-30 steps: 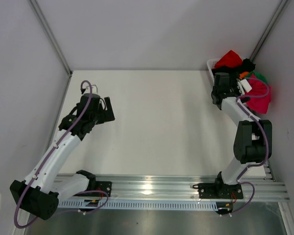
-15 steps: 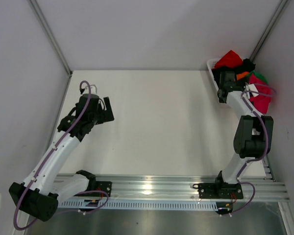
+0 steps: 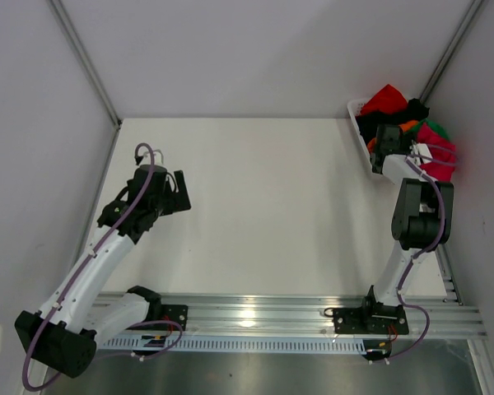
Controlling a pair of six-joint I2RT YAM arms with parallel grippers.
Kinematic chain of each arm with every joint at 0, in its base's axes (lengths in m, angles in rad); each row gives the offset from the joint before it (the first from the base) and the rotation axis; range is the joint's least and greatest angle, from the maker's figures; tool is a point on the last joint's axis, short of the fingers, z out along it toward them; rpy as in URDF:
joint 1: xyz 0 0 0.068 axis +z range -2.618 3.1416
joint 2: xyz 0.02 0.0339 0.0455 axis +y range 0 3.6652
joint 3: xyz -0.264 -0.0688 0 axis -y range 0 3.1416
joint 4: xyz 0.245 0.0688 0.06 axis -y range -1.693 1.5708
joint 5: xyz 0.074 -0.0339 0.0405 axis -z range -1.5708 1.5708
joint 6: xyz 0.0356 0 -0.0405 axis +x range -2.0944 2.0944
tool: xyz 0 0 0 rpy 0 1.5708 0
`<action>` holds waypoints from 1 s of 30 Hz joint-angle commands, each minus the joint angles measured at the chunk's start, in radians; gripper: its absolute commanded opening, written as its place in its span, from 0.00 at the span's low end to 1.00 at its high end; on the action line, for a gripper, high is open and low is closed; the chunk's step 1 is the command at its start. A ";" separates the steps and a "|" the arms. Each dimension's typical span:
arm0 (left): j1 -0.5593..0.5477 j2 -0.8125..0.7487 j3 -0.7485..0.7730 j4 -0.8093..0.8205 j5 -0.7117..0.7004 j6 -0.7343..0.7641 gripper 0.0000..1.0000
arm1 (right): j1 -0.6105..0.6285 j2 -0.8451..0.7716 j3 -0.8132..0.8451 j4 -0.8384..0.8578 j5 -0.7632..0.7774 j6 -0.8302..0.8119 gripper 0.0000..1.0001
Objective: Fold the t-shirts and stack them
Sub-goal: Grab the tshirt from the pile
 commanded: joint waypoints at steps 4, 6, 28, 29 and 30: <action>-0.001 0.008 0.009 0.014 -0.010 0.021 0.97 | 0.008 -0.105 -0.017 0.108 -0.053 -0.089 0.95; -0.001 0.019 0.014 0.010 -0.006 0.019 0.97 | 0.010 -0.164 -0.037 0.143 -0.044 -0.125 0.95; -0.001 0.065 0.008 -0.023 -0.072 0.027 0.97 | -0.112 -0.251 -0.026 0.177 -0.389 -0.120 0.95; -0.001 0.074 0.011 -0.025 -0.085 0.025 0.97 | -0.112 -0.233 -0.007 0.163 -0.398 -0.119 0.95; -0.001 0.093 0.012 -0.028 -0.093 0.027 0.96 | -0.112 -0.217 0.007 0.158 -0.407 -0.119 0.95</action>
